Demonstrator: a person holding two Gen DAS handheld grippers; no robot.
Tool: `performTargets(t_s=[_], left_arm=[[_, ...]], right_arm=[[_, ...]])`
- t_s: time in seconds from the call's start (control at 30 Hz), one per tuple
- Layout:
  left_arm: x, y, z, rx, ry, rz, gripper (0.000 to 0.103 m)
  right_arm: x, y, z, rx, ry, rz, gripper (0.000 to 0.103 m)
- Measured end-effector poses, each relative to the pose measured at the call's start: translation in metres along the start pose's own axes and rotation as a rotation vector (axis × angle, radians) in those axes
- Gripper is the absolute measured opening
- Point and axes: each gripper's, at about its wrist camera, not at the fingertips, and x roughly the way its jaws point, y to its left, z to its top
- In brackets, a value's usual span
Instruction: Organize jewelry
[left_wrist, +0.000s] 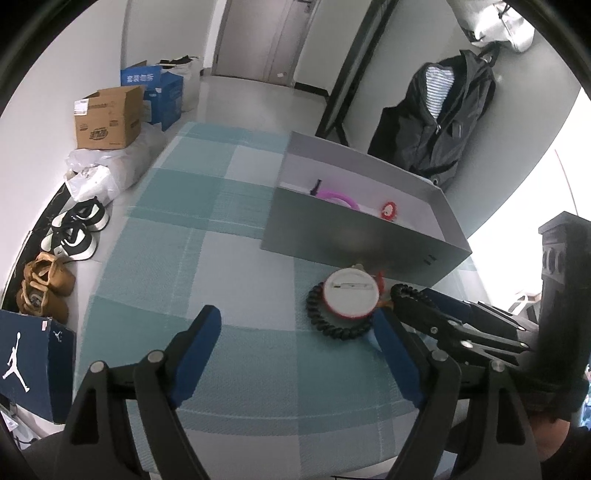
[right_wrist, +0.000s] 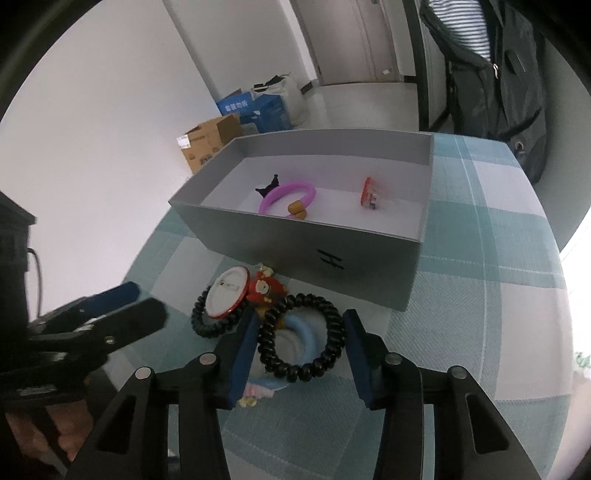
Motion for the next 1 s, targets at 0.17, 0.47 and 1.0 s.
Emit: performTargets(t_s=[0.17, 0.47, 1.0], left_arm=[[0.012, -0.008, 0.001, 0.022, 0.055, -0.030, 0.081], [0.005, -0.028, -0.015, 0.099, 0.130, -0.094, 0.081], [0.013, -0.069, -0.028, 0.169, 0.216, -0.072, 0.060]], right_arm=[[-0.008, -0.010, -0.001, 0.036, -0.013, 0.031, 0.044], [-0.028, -0.039, 0.003, 0.105, -0.043, 0.075, 0.044], [-0.045, -0.059, 0.012, 0.154, -0.088, 0.100, 0.044]])
